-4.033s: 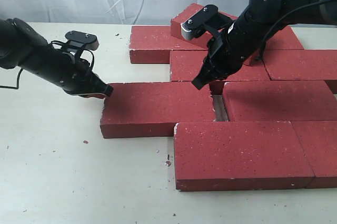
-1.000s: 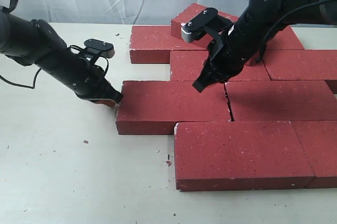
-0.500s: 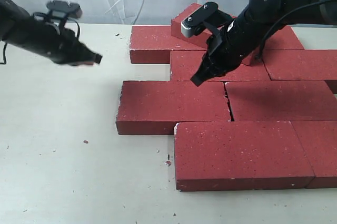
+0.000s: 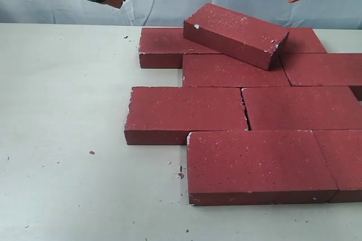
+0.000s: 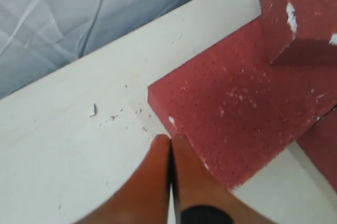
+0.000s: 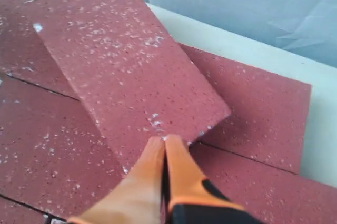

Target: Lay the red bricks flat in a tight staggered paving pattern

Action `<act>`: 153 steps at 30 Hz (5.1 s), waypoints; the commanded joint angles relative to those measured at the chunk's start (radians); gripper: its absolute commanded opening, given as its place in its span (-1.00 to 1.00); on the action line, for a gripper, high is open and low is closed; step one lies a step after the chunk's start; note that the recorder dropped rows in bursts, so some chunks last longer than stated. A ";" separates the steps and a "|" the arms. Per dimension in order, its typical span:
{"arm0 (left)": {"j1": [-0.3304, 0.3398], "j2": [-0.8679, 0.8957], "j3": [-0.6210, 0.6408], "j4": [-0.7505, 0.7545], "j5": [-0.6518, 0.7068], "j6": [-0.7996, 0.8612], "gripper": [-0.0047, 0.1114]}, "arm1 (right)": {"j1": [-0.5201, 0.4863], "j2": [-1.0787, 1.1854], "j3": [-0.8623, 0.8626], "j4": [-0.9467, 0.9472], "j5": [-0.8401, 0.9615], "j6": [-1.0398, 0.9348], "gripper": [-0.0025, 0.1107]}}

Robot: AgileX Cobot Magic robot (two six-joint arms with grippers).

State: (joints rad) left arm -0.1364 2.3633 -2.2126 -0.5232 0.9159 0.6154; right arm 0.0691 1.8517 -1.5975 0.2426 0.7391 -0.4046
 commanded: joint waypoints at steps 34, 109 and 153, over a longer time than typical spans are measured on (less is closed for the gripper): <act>-0.067 0.279 -0.454 0.206 0.188 -0.117 -0.92 | -0.078 0.641 -0.730 -0.071 0.125 0.172 -0.97; -0.018 0.185 -0.371 -0.156 0.305 0.249 -0.92 | 0.142 0.680 -0.899 0.239 0.482 -0.298 -0.97; 0.024 0.335 -0.350 -0.271 0.152 0.076 -0.92 | 0.253 0.169 -0.002 0.103 0.374 -0.095 -0.97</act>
State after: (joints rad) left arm -0.0971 2.7042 -2.5601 -0.7766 1.0761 0.6873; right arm 0.3201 2.0108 -1.6043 0.3339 1.1414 -0.4894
